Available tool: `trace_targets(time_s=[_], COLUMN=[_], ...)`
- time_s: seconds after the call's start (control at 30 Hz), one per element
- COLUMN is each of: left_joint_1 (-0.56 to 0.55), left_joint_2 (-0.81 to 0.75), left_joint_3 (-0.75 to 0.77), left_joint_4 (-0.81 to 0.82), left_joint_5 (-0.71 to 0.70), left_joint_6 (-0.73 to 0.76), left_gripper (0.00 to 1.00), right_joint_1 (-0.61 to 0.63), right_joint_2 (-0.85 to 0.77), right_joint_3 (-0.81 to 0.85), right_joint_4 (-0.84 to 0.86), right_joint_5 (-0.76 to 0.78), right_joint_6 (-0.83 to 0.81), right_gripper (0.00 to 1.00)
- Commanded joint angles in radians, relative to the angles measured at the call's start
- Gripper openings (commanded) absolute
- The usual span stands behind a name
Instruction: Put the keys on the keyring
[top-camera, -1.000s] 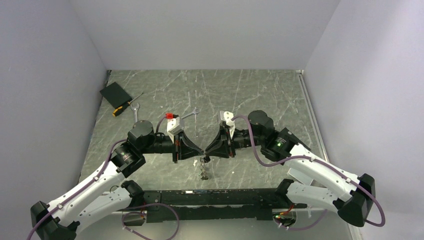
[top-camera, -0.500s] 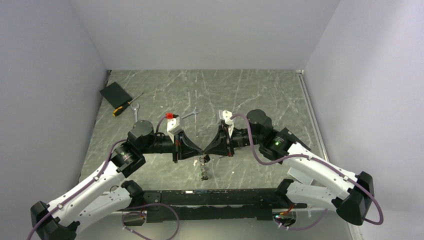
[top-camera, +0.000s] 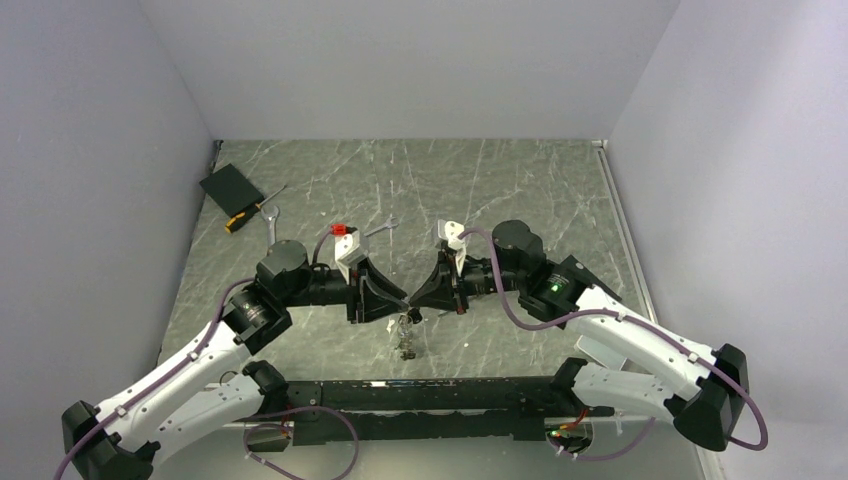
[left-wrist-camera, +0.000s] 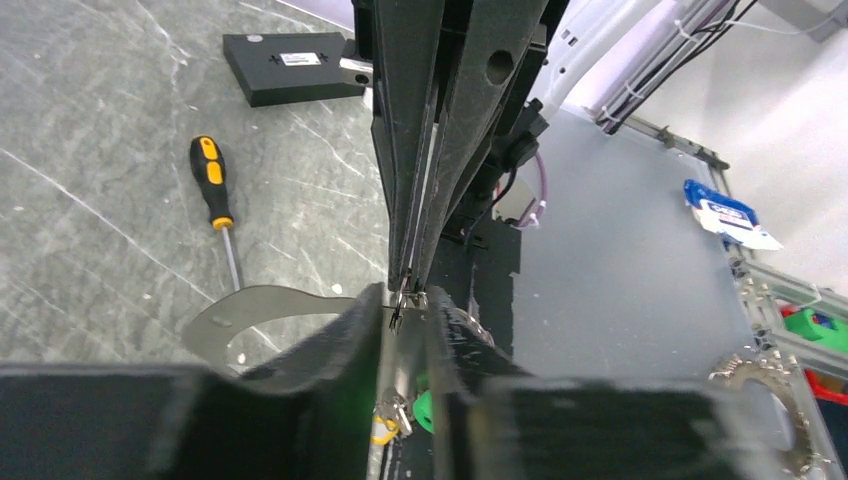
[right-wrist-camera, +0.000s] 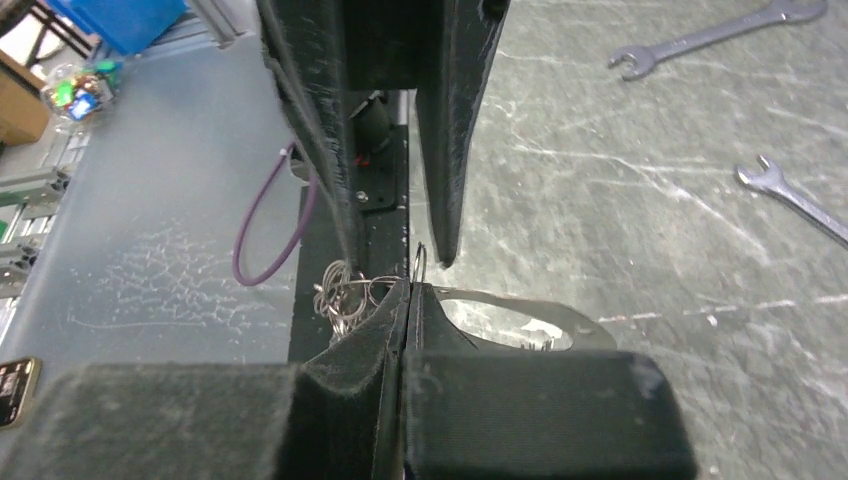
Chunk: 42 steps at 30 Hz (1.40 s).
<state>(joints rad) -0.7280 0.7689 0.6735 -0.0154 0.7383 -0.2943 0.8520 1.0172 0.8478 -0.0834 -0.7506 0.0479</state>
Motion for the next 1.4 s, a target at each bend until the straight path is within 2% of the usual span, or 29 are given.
trace_targets(time_s=[0.0,0.03,0.07,0.1,0.13,0.17,0.27,0.43,0.63,0.73,0.9,1.07,1.1,1.2,1.37], left_joint_1=[-0.005,-0.004,-0.004,-0.004,-0.005,-0.005,-0.005,-0.005,-0.007,-0.008,-0.014,-0.015,-0.015,-0.015,-0.015], left_joint_2=[-0.013,-0.022,-0.033,-0.040,-0.049,-0.055,-0.069,-0.090,-0.096,-0.043,0.078,0.129,0.133,0.137,0.139], left_joint_3=[0.006,0.000,-0.007,-0.013,-0.021,-0.026,-0.045,-0.115,-0.203,-0.184,-0.206,-0.220,-0.218,-0.210,-0.239], left_joint_4=[0.053,0.056,0.057,0.059,0.058,0.056,0.051,0.105,0.232,0.238,0.384,0.465,0.463,0.430,0.442], left_joint_5=[-0.070,-0.092,-0.111,-0.130,-0.149,-0.166,-0.233,-0.357,-0.342,-0.306,-0.199,-0.224,-0.236,-0.285,-0.331], left_joint_6=[-0.008,-0.013,-0.020,-0.026,-0.029,-0.029,-0.032,-0.051,-0.044,-0.055,-0.104,-0.096,-0.083,-0.040,0.000], left_gripper=[0.44,0.51,0.65,0.76,0.84,0.85,0.85,0.74,0.42,0.34,0.34,0.35,0.37,0.57,0.69], right_joint_1=[-0.002,-0.002,-0.002,-0.002,-0.002,-0.002,-0.002,-0.002,-0.002,-0.002,-0.002,-0.002,-0.002,-0.002,-0.002], right_joint_2=[-0.027,-0.023,-0.019,-0.013,-0.008,0.000,0.034,0.096,0.156,0.197,0.264,0.262,0.257,0.247,0.240], right_joint_3=[0.044,0.051,0.057,0.064,0.072,0.080,0.118,0.189,0.292,0.360,0.434,0.419,0.410,0.380,0.334], right_joint_4=[-0.037,-0.054,-0.068,-0.086,-0.102,-0.120,-0.189,-0.280,-0.339,-0.371,-0.379,-0.330,-0.323,-0.314,-0.290], right_joint_5=[0.107,0.129,0.151,0.175,0.197,0.222,0.302,0.463,0.563,0.620,0.618,0.601,0.601,0.596,0.544], right_joint_6=[-0.023,-0.021,-0.018,-0.015,-0.010,-0.003,0.012,0.077,0.148,0.199,0.254,0.305,0.311,0.336,0.397], right_gripper=[0.00,0.00,0.00,0.00,0.00,0.00,0.00,0.00,0.00,0.00,0.00,0.00,0.00,0.00,0.00])
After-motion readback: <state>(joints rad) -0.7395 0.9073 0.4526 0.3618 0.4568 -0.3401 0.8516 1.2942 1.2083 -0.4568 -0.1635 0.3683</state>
